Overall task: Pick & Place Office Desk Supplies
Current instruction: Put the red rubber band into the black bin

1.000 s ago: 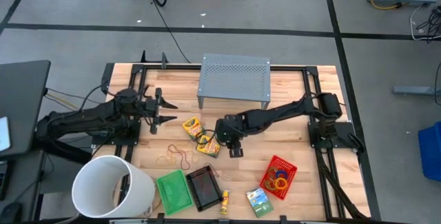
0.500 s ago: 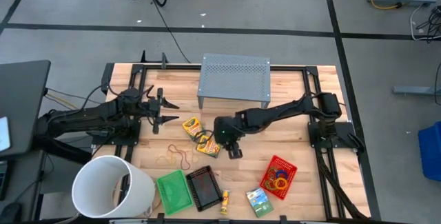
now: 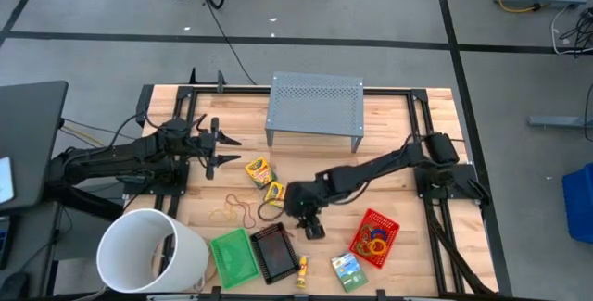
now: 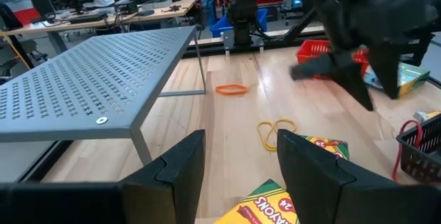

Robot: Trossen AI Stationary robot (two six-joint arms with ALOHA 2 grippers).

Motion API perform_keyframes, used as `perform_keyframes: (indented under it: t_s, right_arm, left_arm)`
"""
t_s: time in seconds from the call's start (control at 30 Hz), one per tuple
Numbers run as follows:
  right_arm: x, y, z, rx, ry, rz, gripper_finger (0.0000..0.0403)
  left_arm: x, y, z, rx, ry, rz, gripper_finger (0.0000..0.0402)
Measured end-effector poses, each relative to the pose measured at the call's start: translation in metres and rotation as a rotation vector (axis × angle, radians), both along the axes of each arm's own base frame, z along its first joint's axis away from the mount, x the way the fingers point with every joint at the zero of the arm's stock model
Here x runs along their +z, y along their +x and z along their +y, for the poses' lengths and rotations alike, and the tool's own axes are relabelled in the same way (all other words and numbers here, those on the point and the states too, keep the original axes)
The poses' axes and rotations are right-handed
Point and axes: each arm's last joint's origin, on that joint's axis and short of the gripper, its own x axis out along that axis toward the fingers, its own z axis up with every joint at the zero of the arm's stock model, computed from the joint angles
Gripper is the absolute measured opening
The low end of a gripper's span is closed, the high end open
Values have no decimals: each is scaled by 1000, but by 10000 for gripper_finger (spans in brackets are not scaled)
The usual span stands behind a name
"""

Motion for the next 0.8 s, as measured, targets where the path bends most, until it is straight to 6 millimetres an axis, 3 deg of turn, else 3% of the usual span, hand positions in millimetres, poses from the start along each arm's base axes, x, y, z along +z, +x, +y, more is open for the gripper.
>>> perform_keyframes:
  t_s: [0.2, 0.3, 0.53, 0.67, 0.8]
  right_arm:
    - [-10, 4, 17, 12, 39, -24, 171]
    - [-12, 5, 20, -4, 47, -31, 171]
    - [-41, 10, 24, -31, 35, 34, 171]
    - [-43, 11, 25, -32, 19, 17, 171]
    - [-42, 11, 25, -16, -12, -4, 138]
  left_arm:
    - [1, 0, 0, 0, 3, -7, 185]
    - [2, 1, 0, 0, 5, -16, 185]
    - [0, 2, 1, -1, 0, -4, 185]
    - [0, 4, 1, 0, 0, -1, 185]
    - [-1, 5, 1, 3, 1, 7, 185]
